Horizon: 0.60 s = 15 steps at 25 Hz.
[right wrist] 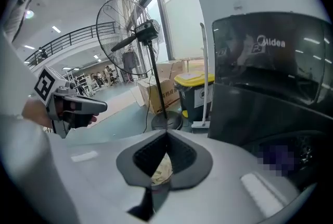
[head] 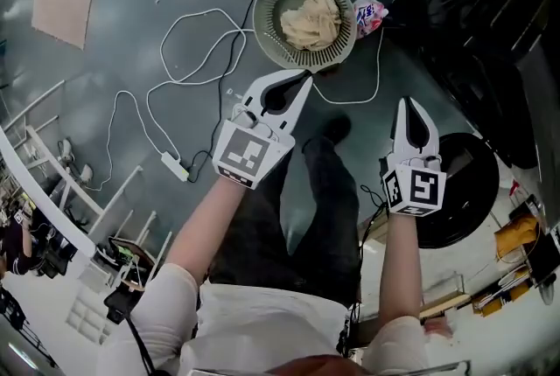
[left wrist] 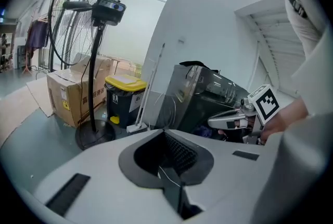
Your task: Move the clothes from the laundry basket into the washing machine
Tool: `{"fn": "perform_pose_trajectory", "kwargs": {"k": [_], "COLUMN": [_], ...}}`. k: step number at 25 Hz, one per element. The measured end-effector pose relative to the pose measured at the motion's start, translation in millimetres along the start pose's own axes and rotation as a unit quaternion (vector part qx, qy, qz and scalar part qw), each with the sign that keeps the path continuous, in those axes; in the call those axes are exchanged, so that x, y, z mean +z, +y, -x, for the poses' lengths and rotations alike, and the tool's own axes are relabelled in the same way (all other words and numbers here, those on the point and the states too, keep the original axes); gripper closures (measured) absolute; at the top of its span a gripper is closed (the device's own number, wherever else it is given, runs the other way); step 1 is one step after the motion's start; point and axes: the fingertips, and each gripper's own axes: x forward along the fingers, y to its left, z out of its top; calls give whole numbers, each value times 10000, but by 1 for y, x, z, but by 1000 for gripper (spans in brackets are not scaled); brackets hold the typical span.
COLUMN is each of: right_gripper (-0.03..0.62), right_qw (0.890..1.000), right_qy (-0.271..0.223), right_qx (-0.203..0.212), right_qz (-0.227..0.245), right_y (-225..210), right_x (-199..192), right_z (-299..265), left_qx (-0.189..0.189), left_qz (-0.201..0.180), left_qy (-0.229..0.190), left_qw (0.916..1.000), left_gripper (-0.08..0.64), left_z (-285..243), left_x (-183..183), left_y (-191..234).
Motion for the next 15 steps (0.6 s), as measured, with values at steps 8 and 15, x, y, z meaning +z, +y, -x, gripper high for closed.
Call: {"fn": "perform_pose_trajectory", "kwargs": {"k": [8,15], "right_gripper": [581,581], "right_qw": [9997,9990], "right_qy": [3,-30], "right_qx": [179,312], "right_qz": [-144,-311], "right_y": [4,18], "right_x": [-50,-95], "right_z": [-62,-113], "left_qx": [95,243], "left_qz": [207,267], "left_qy": [26,73], "left_qw": [9997,9993], "left_gripper": [555,554], "left_z": [-35,-59], "left_x": [-68,-124], "left_y": [27,57]}}
